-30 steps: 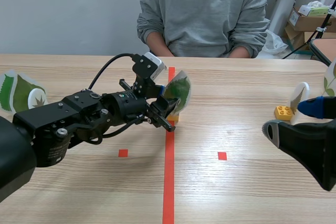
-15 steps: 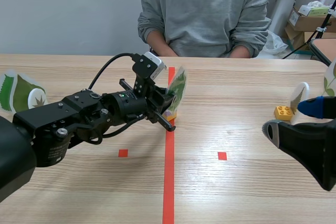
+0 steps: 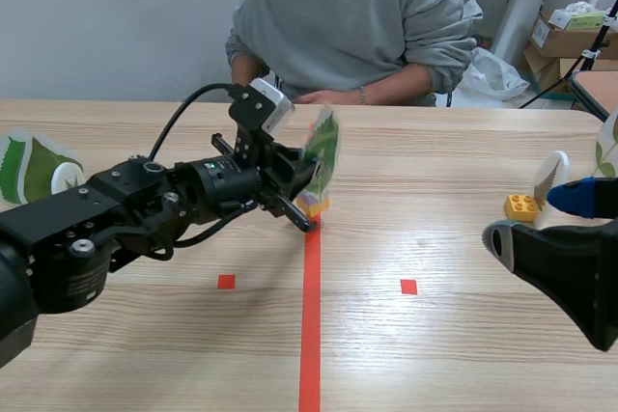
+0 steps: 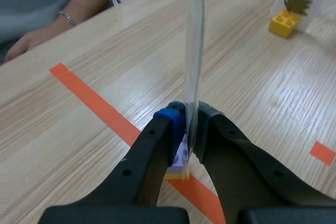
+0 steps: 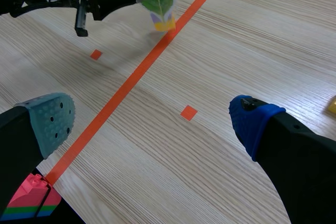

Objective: Do the leaf sorting experiment

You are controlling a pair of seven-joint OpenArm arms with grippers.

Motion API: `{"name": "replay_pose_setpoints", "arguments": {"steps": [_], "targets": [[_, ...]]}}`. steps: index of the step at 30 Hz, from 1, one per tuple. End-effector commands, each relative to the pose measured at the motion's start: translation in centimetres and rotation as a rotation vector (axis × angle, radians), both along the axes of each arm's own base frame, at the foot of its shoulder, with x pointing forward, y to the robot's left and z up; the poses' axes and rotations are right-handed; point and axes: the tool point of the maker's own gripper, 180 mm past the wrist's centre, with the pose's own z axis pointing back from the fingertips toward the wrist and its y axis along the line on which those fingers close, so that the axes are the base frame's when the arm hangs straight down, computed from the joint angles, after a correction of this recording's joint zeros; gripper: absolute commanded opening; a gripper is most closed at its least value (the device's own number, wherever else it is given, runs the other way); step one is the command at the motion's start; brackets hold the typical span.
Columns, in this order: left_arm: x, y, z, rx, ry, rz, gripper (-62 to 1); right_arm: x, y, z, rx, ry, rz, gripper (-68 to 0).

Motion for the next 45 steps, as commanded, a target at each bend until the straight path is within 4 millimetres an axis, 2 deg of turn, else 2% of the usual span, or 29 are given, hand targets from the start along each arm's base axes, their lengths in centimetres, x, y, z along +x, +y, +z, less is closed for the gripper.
{"name": "replay_pose_setpoints", "arguments": {"steps": [1, 10, 25, 33, 39, 45], "targets": [[0.2, 0.8, 1.2, -0.033, -0.027, 0.02, -56.9, 0.4, 0.0, 0.7, 0.01, -0.028, 0.006, -6.9], [-0.5, 7.4, 2.9, -0.092, -0.046, 0.188, -56.9, 0.4, 0.0, 0.7, 0.009, -0.028, 0.006, -6.9], [-5.2, 17.6, 3.8, -0.173, -0.02, 0.466, -56.9, 0.4, 0.0, 0.7, 0.01, -0.028, 0.006, -6.9], [-7.2, 23.7, 2.8, -0.158, 0.021, 0.636, -56.9, 0.4, 0.0, 0.7, 0.01, -0.028, 0.006, -6.9], [-7.6, 27.4, 2.7, -0.114, 0.014, 0.762, -56.9, 0.4, 0.0, 0.7, 0.01, -0.028, 0.006, -6.9], [-7.5, 29.2, 2.1, -0.085, 0.011, 0.864, -56.9, 0.4, 0.1, 0.8, 0.011, -0.029, 0.006, -6.9]]}}
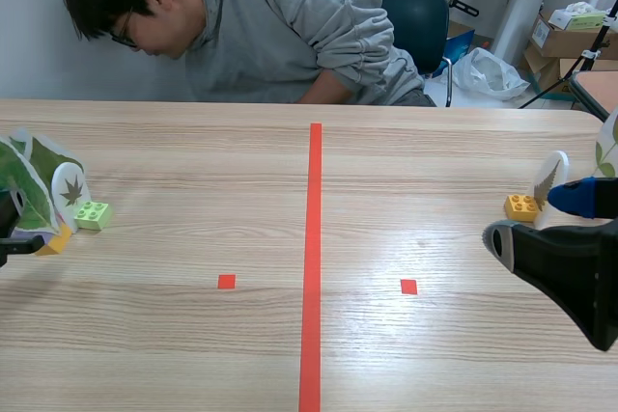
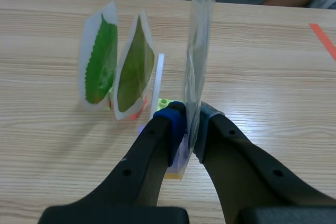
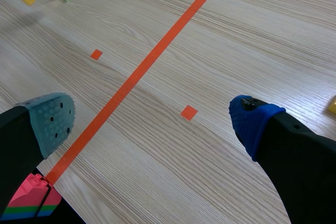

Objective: Do the leaf sorting experiment

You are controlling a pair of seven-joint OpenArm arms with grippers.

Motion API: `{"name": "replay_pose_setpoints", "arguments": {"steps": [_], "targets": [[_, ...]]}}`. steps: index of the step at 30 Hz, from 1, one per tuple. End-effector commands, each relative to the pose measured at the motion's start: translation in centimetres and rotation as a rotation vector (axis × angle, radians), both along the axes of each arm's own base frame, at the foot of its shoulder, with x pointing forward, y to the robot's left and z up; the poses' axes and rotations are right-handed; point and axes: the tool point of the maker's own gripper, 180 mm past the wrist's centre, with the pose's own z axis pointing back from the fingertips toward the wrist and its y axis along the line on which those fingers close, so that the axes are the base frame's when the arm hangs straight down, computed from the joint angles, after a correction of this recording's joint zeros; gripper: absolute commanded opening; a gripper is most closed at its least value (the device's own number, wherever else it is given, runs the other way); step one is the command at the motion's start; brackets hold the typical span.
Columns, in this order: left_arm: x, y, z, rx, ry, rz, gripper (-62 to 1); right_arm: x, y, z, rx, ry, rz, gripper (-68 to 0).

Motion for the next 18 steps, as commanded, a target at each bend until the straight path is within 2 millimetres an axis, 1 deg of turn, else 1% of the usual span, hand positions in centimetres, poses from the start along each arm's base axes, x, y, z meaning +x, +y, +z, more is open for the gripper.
{"name": "replay_pose_setpoints", "arguments": {"steps": [1, 7, 14, 18], "targets": [[0.6, 0.6, 0.3, 0.003, -0.017, 0.04, -56.9, 0.4, 0.1, 0.8, 0.012, -0.03, 0.006, -6.9], [1.0, 2.4, -1.4, -0.004, 0.012, 0.114, -56.9, 0.6, 0.1, 1.0, 0.011, -0.037, 0.006, -6.9], [2.1, 4.2, -2.2, 0.016, 0.022, 0.183, -56.9, 0.7, 0.1, 1.1, 0.01, -0.042, 0.006, -6.9], [2.7, 5.0, -2.2, 0.036, 0.015, 0.213, -56.9, 0.7, 0.1, 1.1, 0.01, -0.042, 0.006, -6.9]]}}
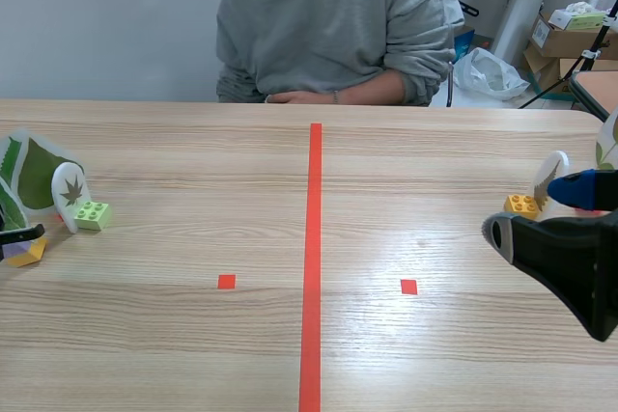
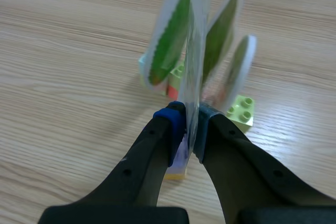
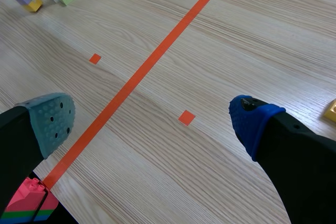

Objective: Do the leaf sorting experiment

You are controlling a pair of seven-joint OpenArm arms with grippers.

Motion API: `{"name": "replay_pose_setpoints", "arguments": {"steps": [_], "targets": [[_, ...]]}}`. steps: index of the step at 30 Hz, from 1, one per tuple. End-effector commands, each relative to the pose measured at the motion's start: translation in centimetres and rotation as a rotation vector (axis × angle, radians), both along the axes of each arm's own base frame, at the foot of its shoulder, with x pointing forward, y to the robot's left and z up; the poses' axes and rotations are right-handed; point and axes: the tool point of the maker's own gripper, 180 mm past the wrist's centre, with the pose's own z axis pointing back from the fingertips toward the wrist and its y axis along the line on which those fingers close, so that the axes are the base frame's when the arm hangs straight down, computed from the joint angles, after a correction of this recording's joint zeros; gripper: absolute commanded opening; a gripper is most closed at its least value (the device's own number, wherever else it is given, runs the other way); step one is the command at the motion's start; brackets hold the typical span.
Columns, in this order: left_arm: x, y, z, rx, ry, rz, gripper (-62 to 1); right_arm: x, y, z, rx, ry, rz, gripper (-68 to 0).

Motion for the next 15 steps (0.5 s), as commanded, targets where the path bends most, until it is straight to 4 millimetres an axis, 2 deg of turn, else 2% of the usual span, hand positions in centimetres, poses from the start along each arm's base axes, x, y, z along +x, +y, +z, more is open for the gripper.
{"name": "replay_pose_setpoints", "arguments": {"steps": [1, 8, 15], "targets": [[0.8, 0.2, 1.2, 0.016, -0.041, 0.0, -56.9, 0.3, 0.0, 0.7, 0.01, -0.025, 0.006, -6.9], [0.8, 1.0, 0.2, 0.02, -0.028, 0.026, -56.9, 0.3, 0.0, 0.7, 0.01, -0.025, 0.006, -6.9], [0.6, 1.0, -0.1, 0.051, -0.012, 0.012, -56.7, 0.3, 0.0, 0.7, 0.01, -0.025, 0.006, -6.9]]}}
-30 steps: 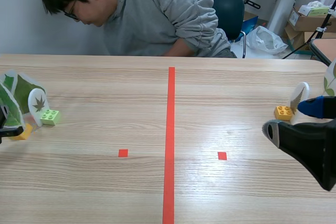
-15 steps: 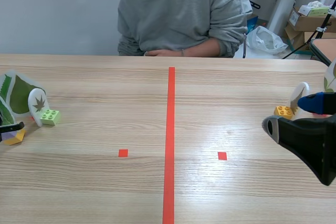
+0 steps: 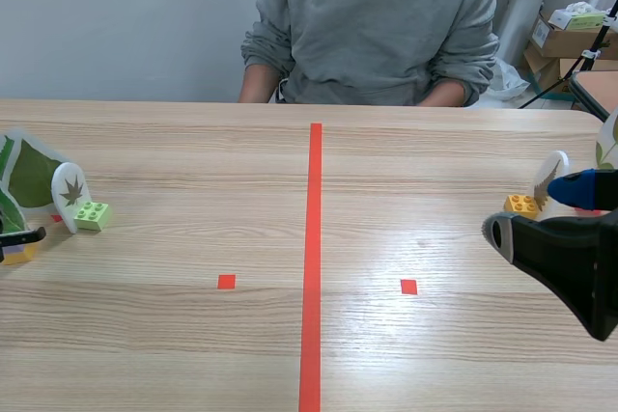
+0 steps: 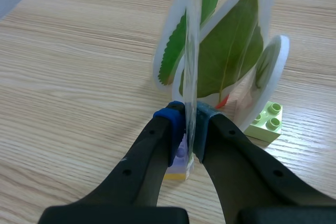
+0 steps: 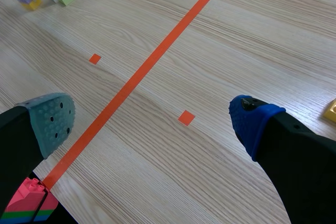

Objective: Do the leaf sorting experiment

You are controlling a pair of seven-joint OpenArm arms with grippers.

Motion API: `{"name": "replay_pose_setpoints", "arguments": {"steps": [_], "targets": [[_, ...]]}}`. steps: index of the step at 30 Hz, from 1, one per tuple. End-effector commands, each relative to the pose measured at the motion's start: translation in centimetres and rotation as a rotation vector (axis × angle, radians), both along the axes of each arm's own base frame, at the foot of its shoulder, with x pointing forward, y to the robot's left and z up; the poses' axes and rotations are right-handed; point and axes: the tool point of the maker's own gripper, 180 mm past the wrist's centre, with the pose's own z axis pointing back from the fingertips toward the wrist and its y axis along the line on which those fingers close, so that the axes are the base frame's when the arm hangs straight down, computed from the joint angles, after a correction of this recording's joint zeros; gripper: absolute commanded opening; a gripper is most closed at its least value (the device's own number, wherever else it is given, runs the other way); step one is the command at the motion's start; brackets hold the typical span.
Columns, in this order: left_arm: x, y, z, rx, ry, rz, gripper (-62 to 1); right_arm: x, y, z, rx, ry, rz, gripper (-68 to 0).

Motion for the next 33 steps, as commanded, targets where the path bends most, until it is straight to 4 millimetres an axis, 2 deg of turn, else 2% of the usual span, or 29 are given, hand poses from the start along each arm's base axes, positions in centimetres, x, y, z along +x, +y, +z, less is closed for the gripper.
{"name": "replay_pose_setpoints", "arguments": {"steps": [1, 4, 6, 8, 12, 14, 16, 20, 23, 33], "targets": [[0.3, 0.1, 0.6, 0.007, -0.016, -0.003, -56.6, 0.3, 0.1, 0.7, 0.01, -0.025, 0.006, -6.9], [0.3, 0.1, 0.7, 0.008, -0.016, -0.002, -56.6, 0.3, 0.1, 0.7, 0.01, -0.025, 0.006, -6.9], [0.3, 0.1, 0.7, 0.008, -0.016, -0.002, -52.4, 0.3, 0.1, 0.7, 0.01, -0.025, 0.006, -6.9], [0.3, 0.1, 0.6, 0.008, -0.016, -0.002, -42.8, 0.3, 0.1, 0.7, 0.01, -0.025, 0.006, -6.9], [0.3, 0.1, 0.6, 0.01, -0.015, -0.003, -18.4, 0.3, 0.1, 0.7, 0.01, -0.025, 0.006, -6.9], [0.2, 0.1, 0.6, 0.01, -0.013, -0.003, -10.5, 0.3, 0.1, 0.7, 0.01, -0.025, 0.006, -6.9], [0.1, 0.1, 0.5, 0.01, -0.01, -0.004, -5.7, 0.3, 0.0, 0.7, 0.01, -0.024, 0.006, -6.9], [-0.1, 0.2, 0.3, 0.011, 0.001, -0.004, 0.5, 0.3, 0.0, 0.6, 0.009, -0.023, 0.007, -6.9], [-0.3, 0.1, 0.8, 0.023, -0.007, -0.015, 1.4, 0.2, 0.0, 0.6, 0.008, -0.022, 0.007, -6.9], [-1.1, -0.5, 5.7, 0.106, -0.084, -0.071, 1.4, 0.2, 0.0, 0.6, 0.008, -0.022, 0.007, -6.9]]}}
